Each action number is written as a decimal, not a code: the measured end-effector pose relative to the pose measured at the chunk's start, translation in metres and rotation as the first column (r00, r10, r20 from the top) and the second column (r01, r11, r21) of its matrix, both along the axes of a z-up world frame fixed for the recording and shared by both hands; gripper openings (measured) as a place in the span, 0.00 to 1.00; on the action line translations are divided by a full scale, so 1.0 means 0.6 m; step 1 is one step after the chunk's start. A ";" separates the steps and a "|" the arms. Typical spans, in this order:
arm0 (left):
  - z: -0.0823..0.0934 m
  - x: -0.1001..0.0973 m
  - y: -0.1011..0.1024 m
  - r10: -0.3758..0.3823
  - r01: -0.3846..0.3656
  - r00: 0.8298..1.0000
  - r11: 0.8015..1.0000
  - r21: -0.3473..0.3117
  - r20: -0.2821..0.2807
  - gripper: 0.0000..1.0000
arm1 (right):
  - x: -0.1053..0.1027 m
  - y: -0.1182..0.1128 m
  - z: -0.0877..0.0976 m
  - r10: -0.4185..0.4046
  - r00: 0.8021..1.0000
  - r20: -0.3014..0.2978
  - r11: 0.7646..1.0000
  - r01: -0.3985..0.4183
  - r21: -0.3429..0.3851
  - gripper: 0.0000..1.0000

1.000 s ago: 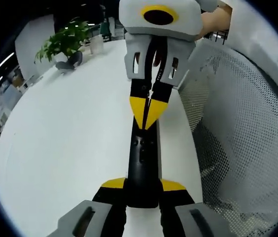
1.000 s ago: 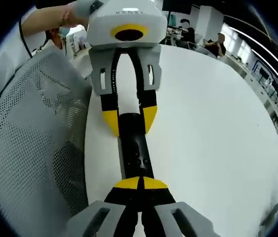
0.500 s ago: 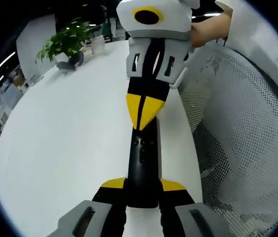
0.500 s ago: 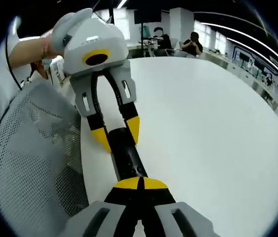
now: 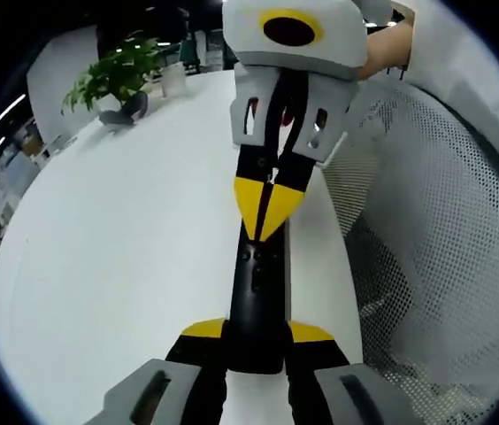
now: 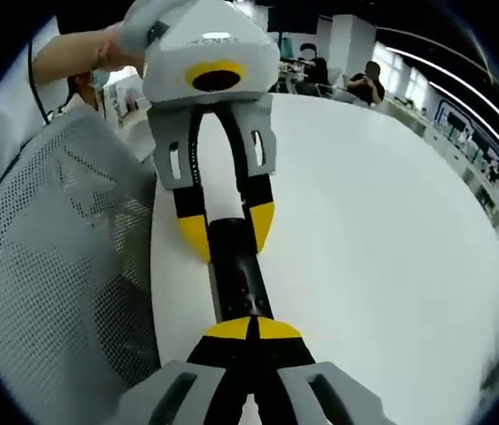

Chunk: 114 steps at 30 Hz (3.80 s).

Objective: Press the specified remote control buttons in sequence, fully releasing each button before pressing the next.

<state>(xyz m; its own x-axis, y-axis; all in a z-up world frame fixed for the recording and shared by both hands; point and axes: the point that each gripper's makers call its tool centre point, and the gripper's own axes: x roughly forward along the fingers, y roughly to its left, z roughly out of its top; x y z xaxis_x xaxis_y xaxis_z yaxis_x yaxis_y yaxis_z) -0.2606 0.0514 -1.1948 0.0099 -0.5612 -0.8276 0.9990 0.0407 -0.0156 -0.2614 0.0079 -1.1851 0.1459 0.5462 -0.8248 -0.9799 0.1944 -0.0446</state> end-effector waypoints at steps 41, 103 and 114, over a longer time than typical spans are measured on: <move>0.003 -0.003 -0.002 0.038 -0.038 0.999 0.999 -0.020 -0.013 0.23 | -0.026 0.021 0.006 0.023 1.000 0.007 0.999 -0.023 0.035 0.00; 0.001 -0.003 -0.001 0.044 -0.044 0.999 0.999 -0.031 -0.010 0.23 | 0.002 0.022 0.005 -0.014 1.000 0.002 1.000 0.015 -0.022 0.00; 0.001 -0.002 -0.001 0.048 -0.048 0.999 0.998 -0.039 -0.015 0.23 | 0.019 0.023 -0.001 -0.035 0.994 -0.101 0.999 0.032 -0.036 0.00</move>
